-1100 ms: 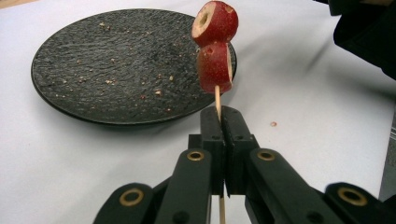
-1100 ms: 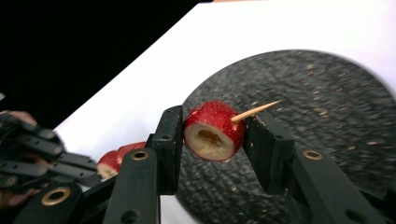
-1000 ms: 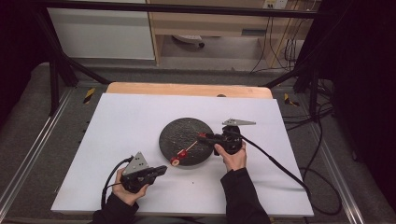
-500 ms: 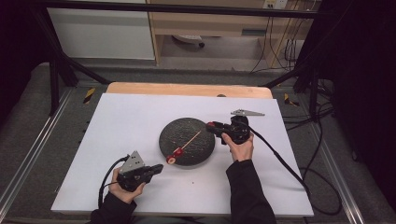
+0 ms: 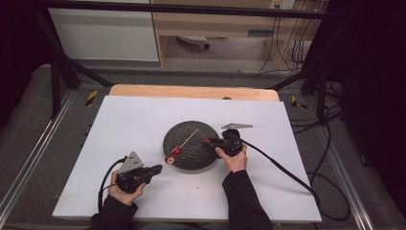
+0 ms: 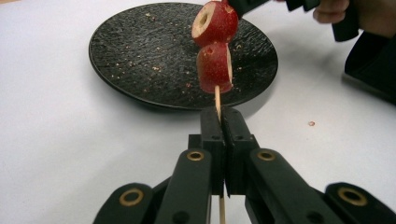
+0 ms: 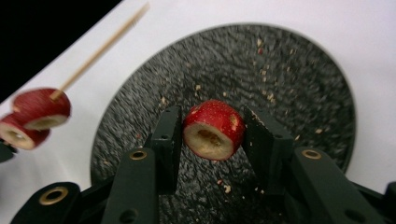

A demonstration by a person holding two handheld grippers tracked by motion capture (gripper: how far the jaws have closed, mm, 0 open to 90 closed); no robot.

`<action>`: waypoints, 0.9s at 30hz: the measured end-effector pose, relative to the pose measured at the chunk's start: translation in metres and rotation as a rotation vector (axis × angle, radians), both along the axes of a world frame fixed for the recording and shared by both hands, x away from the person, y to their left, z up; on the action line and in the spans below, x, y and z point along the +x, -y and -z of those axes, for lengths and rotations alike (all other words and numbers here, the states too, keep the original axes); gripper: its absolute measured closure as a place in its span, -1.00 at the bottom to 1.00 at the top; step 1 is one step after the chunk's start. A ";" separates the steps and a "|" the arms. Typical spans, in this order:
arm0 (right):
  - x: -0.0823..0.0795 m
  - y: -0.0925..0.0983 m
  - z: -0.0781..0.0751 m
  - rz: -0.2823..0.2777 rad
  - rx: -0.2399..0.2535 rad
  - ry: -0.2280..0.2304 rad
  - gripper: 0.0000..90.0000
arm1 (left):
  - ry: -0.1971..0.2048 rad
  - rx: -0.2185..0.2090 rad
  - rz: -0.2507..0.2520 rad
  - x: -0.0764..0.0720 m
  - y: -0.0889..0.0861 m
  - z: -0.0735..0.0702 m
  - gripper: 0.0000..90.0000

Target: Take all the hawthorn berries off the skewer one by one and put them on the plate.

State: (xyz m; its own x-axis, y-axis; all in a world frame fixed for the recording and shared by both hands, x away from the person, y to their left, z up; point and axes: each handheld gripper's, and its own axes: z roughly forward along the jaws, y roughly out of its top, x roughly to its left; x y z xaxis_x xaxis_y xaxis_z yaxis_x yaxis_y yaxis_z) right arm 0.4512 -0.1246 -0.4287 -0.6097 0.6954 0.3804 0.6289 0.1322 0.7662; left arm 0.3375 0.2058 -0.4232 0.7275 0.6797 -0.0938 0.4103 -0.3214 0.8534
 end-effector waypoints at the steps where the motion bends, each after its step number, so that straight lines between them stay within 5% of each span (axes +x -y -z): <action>1: 0.000 -0.004 0.007 -0.004 -0.013 -0.006 0.31 | -0.001 0.000 0.000 0.000 0.000 0.000 0.96; 15: -0.001 -0.009 0.019 -0.023 -0.064 -0.007 0.18 | -0.004 0.001 0.003 0.001 0.002 0.001 0.96; 27: -0.019 0.002 -0.014 -0.051 -0.027 0.057 -0.63 | -0.002 0.003 0.011 0.000 0.006 0.000 0.96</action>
State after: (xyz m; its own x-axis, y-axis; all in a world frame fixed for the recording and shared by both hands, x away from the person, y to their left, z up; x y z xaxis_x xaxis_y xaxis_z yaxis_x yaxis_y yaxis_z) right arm 0.4323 -0.1266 -0.4150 -0.6645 0.6727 0.3255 0.5765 0.1843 0.7961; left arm 0.3374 0.2002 -0.4234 0.7348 0.6718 -0.0933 0.4084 -0.3283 0.8517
